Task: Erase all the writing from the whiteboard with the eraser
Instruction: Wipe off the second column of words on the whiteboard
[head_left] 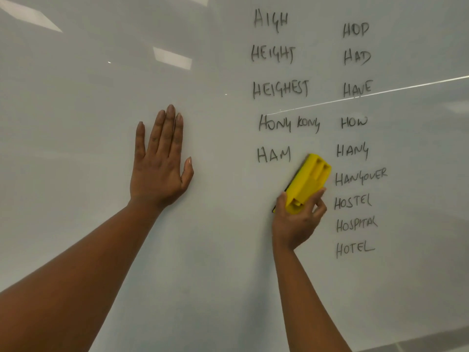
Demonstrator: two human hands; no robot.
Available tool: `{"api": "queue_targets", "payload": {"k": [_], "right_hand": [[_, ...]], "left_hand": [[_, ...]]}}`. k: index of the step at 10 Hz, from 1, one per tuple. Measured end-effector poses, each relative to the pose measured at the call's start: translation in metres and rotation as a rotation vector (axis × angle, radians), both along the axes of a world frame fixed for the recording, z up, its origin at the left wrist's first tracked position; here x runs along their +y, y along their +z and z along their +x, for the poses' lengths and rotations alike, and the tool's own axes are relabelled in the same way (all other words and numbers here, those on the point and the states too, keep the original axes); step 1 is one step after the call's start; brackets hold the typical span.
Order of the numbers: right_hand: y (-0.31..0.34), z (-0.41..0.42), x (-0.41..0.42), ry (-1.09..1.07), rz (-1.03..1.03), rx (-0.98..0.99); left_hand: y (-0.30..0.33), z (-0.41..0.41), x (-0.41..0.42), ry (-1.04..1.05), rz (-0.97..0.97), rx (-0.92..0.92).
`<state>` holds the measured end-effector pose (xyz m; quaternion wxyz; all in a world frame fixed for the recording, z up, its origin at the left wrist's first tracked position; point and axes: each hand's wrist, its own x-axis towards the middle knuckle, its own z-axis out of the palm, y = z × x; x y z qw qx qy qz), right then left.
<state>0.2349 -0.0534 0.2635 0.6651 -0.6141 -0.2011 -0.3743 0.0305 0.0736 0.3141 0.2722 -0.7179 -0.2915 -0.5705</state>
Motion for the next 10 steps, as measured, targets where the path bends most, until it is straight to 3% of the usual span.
{"api": "queue_targets", "payload": {"k": [1, 2, 4, 6, 8, 10], "right_hand": [[-0.002, 0.002, 0.001, -0.046, -0.112, -0.172], [0.000, 0.012, -0.001, -0.078, -0.098, -0.152], [-0.014, 0.020, -0.002, -0.057, 0.014, 0.051], [-0.071, 0.010, -0.002, -0.053, 0.025, 0.227], [-0.062, 0.008, -0.002, -0.041, 0.065, 0.255], [-0.049, -0.033, 0.014, -0.019, -0.088, -0.081]], "left_hand": [[0.000, 0.000, 0.000, 0.002, -0.003, 0.002], [0.001, -0.001, 0.000, 0.001, -0.001, 0.006], [0.000, -0.001, 0.001, 0.000, 0.004, 0.006], [0.000, 0.000, 0.000, -0.007, 0.005, 0.001], [-0.001, 0.000, -0.001, -0.007, 0.005, 0.002], [0.000, 0.001, 0.000, 0.000, 0.004, -0.005]]}}
